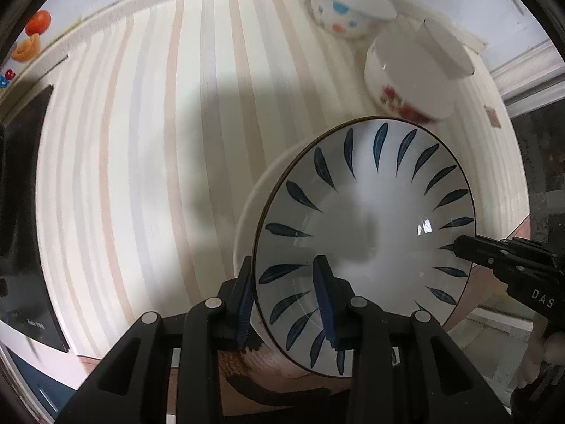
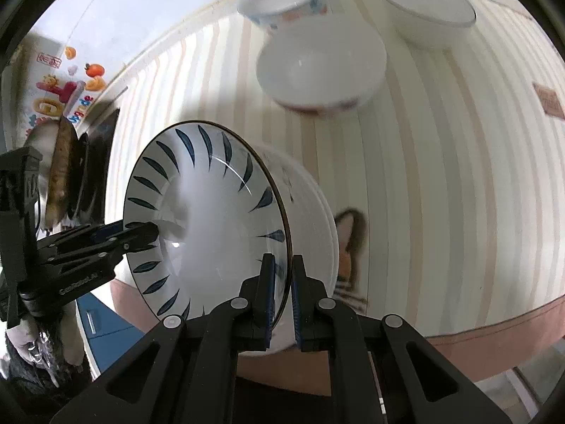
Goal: Organize plates and bowls
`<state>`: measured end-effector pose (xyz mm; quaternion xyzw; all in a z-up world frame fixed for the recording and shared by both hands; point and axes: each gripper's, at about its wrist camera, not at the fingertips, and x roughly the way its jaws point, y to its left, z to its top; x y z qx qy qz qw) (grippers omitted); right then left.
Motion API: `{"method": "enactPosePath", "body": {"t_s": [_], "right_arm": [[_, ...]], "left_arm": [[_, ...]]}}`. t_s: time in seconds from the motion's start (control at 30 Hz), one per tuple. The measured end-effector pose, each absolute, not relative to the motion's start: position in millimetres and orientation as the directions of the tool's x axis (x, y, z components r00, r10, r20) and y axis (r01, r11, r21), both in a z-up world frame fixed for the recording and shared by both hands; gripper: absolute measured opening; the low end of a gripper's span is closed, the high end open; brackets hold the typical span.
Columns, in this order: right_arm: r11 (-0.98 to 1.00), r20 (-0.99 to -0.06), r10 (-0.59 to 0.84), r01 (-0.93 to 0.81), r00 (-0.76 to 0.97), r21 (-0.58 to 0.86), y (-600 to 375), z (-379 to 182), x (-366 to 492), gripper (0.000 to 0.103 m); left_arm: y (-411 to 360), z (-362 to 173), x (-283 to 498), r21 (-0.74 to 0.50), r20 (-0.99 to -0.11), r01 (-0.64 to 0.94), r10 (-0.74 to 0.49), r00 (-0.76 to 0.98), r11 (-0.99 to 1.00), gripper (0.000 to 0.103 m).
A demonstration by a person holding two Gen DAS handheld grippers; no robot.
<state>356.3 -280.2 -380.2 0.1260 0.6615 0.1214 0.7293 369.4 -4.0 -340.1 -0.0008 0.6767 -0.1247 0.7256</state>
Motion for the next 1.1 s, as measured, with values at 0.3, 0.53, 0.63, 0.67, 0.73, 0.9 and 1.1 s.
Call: {"method": "enactPosePath", "body": {"t_s": [0.3,0.53,0.63,0.67,0.73,0.9,1.1], "right_arm": [[0.937,-0.934,0.348,0.005,0.076,0.35,-280,-406,350,0.01],[0.938,-0.935,0.347,-0.002,0.073,0.347,-284,-411,355,0.01],[0.939,-0.937,0.342,-0.006,0.069,0.343,-281,-413,357,0.01],[0.937,-0.935,0.349,-0.001,0.071,0.35,-282,-414,358,0.01],[0.933,-0.931,0.36,0.0,0.068,0.361,-285,-414,360,0.01],[0.925,-0.923,0.379,0.006,0.071,0.38,-290,-414,359,0.013],[0.932,-0.93,0.361,0.0,0.065,0.361,-291,-409,361,0.017]], "left_arm": [[-17,-350,366,-0.106,-0.992,0.18,-0.117,0.051,0.978,0.03],[-37,-354,364,-0.081,-0.994,0.162,-0.092,0.061,0.983,0.03],[-35,-356,358,-0.077,-0.994,0.156,-0.088,0.063,0.985,0.03],[-36,-356,357,-0.077,-0.994,0.145,-0.087,0.064,0.986,0.03],[-37,-358,358,-0.08,-0.994,0.132,-0.089,0.064,0.988,0.03],[-38,-359,355,-0.079,-0.994,0.085,-0.085,0.07,0.993,0.03],[-36,-357,348,-0.09,-0.993,0.012,-0.091,0.071,0.996,0.03]]}}
